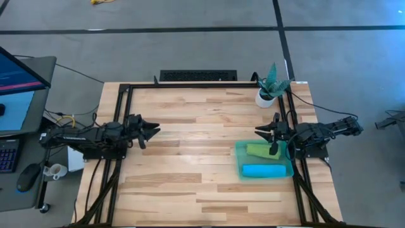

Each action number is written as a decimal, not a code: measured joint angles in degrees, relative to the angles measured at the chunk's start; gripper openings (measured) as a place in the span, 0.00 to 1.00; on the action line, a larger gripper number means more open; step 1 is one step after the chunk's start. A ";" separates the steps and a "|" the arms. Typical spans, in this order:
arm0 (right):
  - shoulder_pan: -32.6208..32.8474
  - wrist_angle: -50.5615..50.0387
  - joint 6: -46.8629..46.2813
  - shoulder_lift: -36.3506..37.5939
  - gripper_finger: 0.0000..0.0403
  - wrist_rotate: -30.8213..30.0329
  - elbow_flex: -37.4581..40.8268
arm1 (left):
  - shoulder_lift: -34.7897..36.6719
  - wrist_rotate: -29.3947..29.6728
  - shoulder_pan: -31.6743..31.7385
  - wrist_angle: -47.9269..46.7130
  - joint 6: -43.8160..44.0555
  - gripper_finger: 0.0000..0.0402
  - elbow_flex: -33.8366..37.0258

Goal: Roll microfiber towels into tight, uniform cylinder then place into a basket
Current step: Return to Home Position

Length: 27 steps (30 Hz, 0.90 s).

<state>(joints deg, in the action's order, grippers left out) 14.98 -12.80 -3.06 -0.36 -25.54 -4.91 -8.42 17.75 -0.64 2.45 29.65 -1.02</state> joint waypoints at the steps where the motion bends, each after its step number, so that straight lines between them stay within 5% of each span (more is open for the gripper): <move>1: 0.00 0.01 0.00 0.00 0.25 0.00 0.00 | 0.41 -0.59 0.00 0.04 -1.69 0.35 0.01; 12: 0.00 0.00 0.01 0.02 0.25 0.00 0.00 | 8.45 -5.79 0.03 0.98 -19.75 0.35 0.44; 19: 0.00 0.00 0.01 0.02 0.25 0.00 0.00 | 8.22 -14.88 0.02 -0.56 -21.56 0.35 0.46; 27: 0.00 0.00 0.01 0.02 0.25 0.00 0.00 | 8.20 -15.61 0.02 -0.65 -19.60 0.35 0.48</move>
<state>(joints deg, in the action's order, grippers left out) 14.98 -12.80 -3.05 -0.34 -25.54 -4.91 -0.23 2.13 -0.62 1.80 10.05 -0.54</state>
